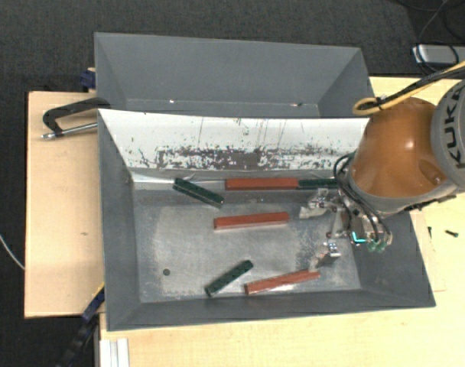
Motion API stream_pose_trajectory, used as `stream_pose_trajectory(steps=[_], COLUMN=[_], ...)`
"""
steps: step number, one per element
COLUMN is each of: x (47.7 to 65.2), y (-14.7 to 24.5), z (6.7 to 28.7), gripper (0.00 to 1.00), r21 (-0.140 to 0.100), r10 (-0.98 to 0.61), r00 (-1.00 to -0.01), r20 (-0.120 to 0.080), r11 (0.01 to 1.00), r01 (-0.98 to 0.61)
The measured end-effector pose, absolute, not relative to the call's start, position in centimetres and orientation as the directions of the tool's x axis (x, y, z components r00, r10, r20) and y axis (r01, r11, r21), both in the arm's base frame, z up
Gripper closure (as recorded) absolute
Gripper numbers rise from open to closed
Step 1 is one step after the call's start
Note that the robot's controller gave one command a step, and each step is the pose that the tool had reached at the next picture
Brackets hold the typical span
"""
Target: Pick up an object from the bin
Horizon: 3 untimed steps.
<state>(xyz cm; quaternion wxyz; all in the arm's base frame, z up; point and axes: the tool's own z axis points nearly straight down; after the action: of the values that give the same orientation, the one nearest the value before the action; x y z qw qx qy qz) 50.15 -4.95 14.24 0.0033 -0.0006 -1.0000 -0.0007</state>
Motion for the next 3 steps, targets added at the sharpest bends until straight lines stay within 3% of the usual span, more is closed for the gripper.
stream_pose_trajectory(steps=[1, 2, 3], x=[50.4, 50.7, 51.3], y=[-4.9, -5.6, -5.8], z=[14.6, 9.2, 8.7], gripper=[0.0, 0.0, 0.0], r21=[0.001, 0.001, 0.001], r10=[0.0, 0.055, 0.067], r00=[-1.0, -0.998, -0.998], r20=[-0.001, -0.007, -0.015], r11=[1.0, 0.998, 0.998], r01=[0.0, 0.055, 0.067])
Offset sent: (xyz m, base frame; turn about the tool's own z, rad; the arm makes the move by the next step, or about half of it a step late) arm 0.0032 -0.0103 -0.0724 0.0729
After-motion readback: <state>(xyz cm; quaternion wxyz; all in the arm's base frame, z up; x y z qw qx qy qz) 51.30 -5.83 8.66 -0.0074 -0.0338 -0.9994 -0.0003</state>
